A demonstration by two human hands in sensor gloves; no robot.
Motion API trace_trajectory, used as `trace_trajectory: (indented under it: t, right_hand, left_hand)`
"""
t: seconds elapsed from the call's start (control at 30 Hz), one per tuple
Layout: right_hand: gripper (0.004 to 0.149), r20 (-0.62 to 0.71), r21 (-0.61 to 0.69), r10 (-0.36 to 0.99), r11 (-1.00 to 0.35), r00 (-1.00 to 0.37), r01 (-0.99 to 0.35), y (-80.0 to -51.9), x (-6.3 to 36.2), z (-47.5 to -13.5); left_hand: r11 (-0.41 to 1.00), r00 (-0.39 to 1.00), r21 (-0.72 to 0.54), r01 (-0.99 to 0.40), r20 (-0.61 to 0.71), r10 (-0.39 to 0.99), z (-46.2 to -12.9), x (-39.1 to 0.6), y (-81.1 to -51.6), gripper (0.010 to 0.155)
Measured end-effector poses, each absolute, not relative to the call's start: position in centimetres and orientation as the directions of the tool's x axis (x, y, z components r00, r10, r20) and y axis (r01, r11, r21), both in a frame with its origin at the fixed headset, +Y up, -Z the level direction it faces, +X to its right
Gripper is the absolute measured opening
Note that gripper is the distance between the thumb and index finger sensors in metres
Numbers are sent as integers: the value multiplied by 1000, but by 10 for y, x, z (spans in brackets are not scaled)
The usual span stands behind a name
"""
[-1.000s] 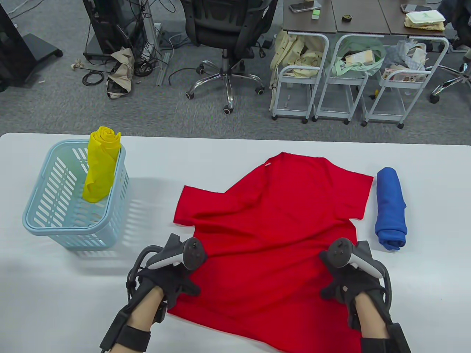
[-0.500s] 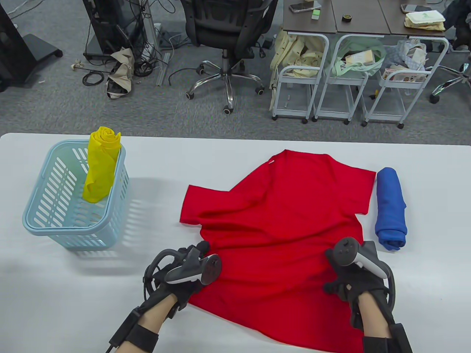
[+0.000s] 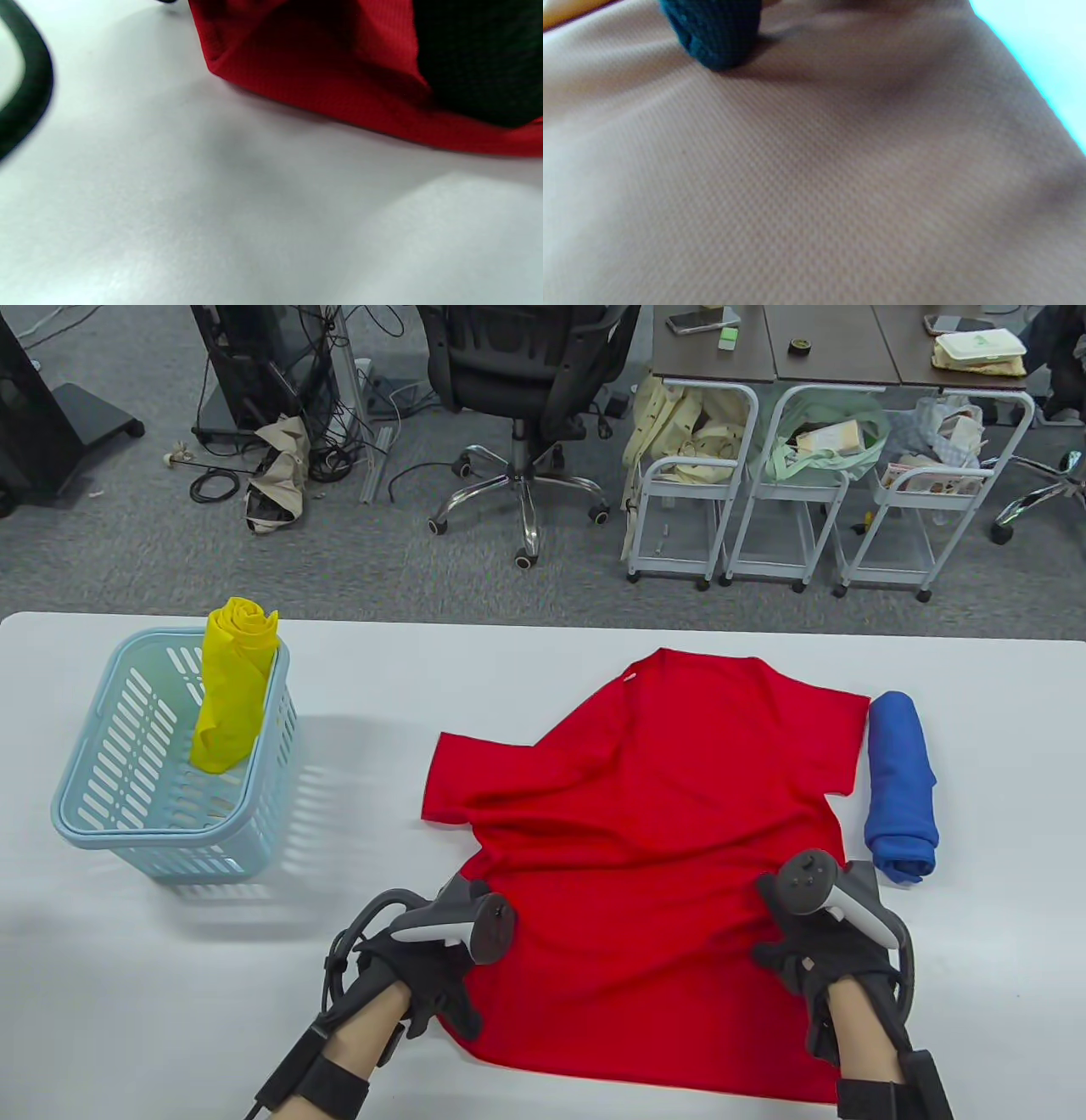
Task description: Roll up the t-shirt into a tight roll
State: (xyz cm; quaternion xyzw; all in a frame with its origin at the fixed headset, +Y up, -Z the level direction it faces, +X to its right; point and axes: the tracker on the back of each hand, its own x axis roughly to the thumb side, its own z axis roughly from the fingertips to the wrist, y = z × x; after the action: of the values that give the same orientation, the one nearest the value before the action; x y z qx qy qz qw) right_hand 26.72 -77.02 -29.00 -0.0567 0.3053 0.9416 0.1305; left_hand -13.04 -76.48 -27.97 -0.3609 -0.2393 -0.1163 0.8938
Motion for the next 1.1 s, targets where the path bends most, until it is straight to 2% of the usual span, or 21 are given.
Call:
trace_trajectory:
  t: [0.03,0.1,0.13,0.17,0.27,0.3,0.37,0.43,0.5,0.57,0.63,0.73,0.77,0.8,0.83,0.9,0.97,1.1]
  right_hand:
    - [86,-186,559,210,-780,-960,-279,-769,268,-290]
    - [91,-167,576,193,-777,-967,-255,-766,267,-288]
    - [91,-157,579,165,-783,-974,-226,-763,267,-287]
    - [88,-147,556,123,-810,-981,-185,-757,265,-285]
    - [67,-153,487,80,-861,-985,-145,-743,260,-284]
    - [66,-149,466,77,-874,-986,-139,-742,258,-284]
    - [74,-132,469,123,-867,-984,-171,-747,253,-284]
    - [79,-102,508,187,-835,-977,-212,-758,247,-287]
    - [80,-97,560,139,-811,-986,-169,-764,241,-286]
    - [71,-72,501,65,-860,-995,-93,-751,237,-287]
    - [65,-83,470,65,-877,-994,-97,-746,235,-285]
    - [85,-66,516,130,-844,-989,-145,-761,234,-285]
    - [86,-66,531,136,-834,-989,-150,-764,235,-286]
    - [85,-85,575,132,-803,-988,-157,-774,235,-287]
    - [85,-86,593,130,-790,-988,-155,-772,236,-287]
    - [79,-90,538,109,-831,-990,-141,-757,233,-287]
    - [70,-115,493,73,-862,-991,-121,-746,224,-287]
    - [85,-74,523,100,-843,-992,-124,-747,199,-291]
  left_hand:
    - [744,866,-561,362,497,-47,-281,-131,-758,112]
    - [853,892,-438,284,447,-68,-283,-134,-743,80]
    - [885,906,-405,230,422,-42,-284,-135,-739,68]
    - [891,920,-422,168,393,13,-284,-136,-739,65]
    - [885,902,-447,132,424,80,-284,-133,-750,76]
    - [864,896,-476,165,439,71,-284,-129,-760,76]
    - [830,894,-506,234,448,22,-284,-126,-769,77]
    - [879,882,-405,251,470,-35,-285,-123,-754,72]
    - [921,889,-343,182,457,-6,-284,-124,-737,66]
    - [934,890,-338,119,452,51,-283,-128,-739,68]
    - [925,895,-359,124,442,52,-286,-131,-752,76]
    - [826,907,-513,234,421,4,-292,-128,-777,77]
    - [825,907,-506,250,420,-17,-291,-127,-772,77]
    - [860,905,-450,242,425,-33,-292,-124,-762,74]
    - [886,907,-406,223,420,-35,-291,-121,-752,71]
    - [911,901,-366,188,435,-11,-287,-121,-745,69]
    - [904,906,-387,183,423,-2,-285,-125,-754,74]
    - [816,922,-523,247,387,-31,-292,-133,-779,77]
